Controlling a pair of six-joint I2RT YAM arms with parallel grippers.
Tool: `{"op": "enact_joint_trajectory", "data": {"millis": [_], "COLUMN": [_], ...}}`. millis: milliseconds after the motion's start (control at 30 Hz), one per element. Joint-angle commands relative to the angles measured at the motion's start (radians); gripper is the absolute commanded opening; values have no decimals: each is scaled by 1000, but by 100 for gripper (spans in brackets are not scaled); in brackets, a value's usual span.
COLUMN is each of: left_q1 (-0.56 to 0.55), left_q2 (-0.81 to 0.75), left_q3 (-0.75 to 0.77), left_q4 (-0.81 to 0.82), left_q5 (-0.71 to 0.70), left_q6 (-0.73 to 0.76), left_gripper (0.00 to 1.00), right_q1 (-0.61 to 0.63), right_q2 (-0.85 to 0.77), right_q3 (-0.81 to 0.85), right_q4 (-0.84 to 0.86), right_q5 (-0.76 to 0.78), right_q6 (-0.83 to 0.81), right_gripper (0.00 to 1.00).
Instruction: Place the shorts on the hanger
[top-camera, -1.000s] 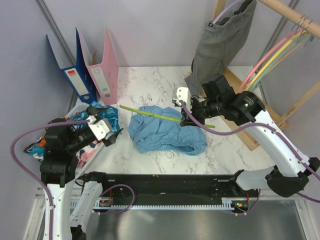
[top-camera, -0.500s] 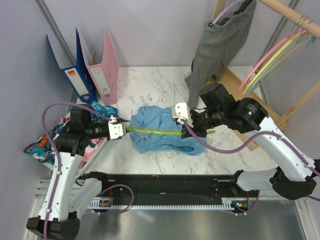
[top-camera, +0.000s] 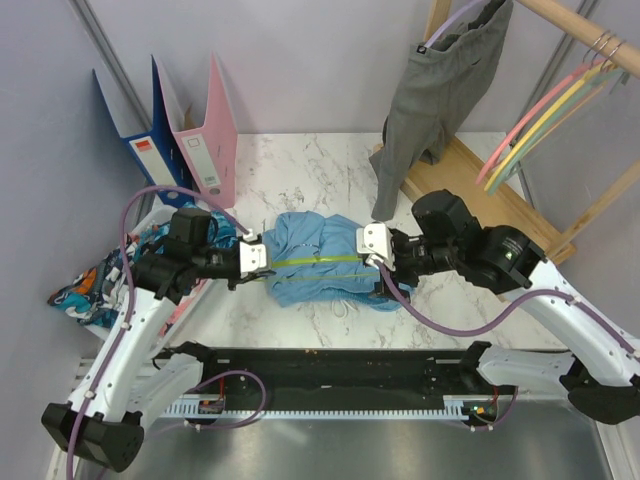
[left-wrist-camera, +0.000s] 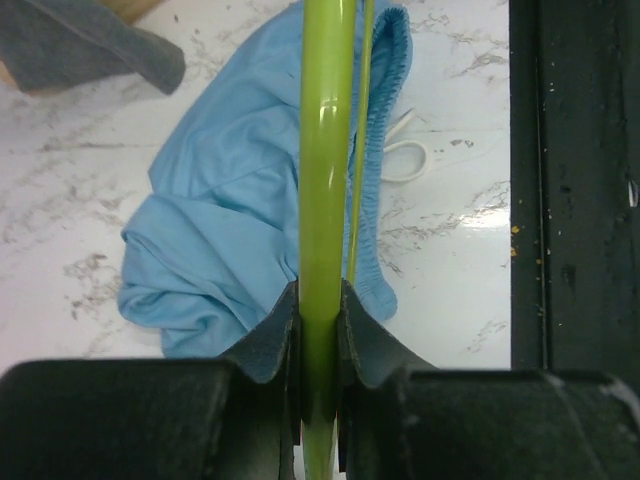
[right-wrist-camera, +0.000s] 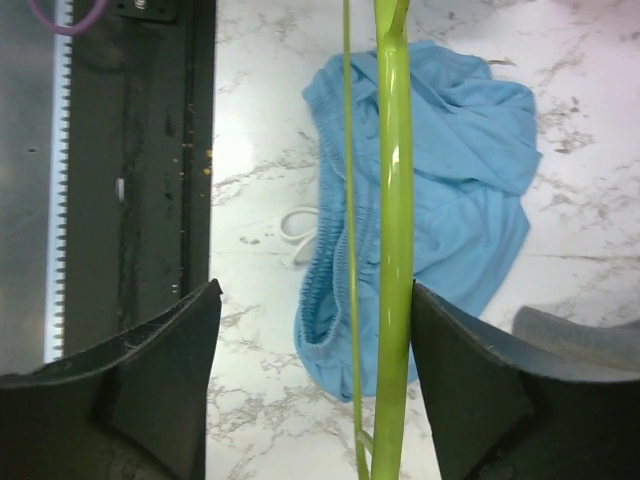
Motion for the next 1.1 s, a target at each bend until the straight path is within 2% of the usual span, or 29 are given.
{"op": "enact_joint_trajectory", "data": {"millis": [0, 100, 133, 167, 333, 533, 633, 767, 833, 867, 933, 967, 1000, 1067], "left_q1": [0, -11, -20, -49, -88, -154, -192, -216, -224, -229, -230, -232, -232, -227], "left_q2": [30, 45, 53, 58, 84, 113, 134, 156, 165, 167, 173, 171, 171, 153], "left_q3": [43, 53, 60, 63, 95, 135, 144, 153, 159, 161, 169, 166, 162, 135], "left_q4": [67, 84, 84, 88, 85, 71, 73, 75, 73, 75, 75, 75, 75, 76], "left_q5": [-11, -8, -11, -44, -118, -172, -192, -198, -204, -204, -193, -189, -186, -184], "left_q6": [-219, -293, -296, -302, -264, -241, -241, -250, -267, -274, -285, -288, -291, -317], "left_gripper": [2, 2, 2, 2, 2, 2, 2, 2, 2, 2, 2, 2, 2, 27], "right_q1": [10, 10, 11, 11, 25, 33, 43, 48, 49, 49, 49, 49, 49, 49], "right_q2": [-95, -62, -23, -5, 86, 129, 150, 167, 175, 181, 187, 187, 184, 151], "right_q3": [-72, -55, -46, -20, 46, 51, 55, 60, 63, 63, 58, 54, 49, 17], "right_q4": [224, 192, 185, 174, 172, 223, 241, 255, 250, 247, 232, 229, 226, 224], "right_q5": [71, 73, 62, 44, 19, 31, 30, 34, 39, 39, 39, 41, 44, 64], "right_q6": [-18, -35, -11, -12, -26, -51, -52, -57, -61, -64, -75, -77, -78, -86], "right_gripper": [85, 98, 97, 92, 87, 80, 69, 50, 44, 34, 22, 0, 0, 0]}}
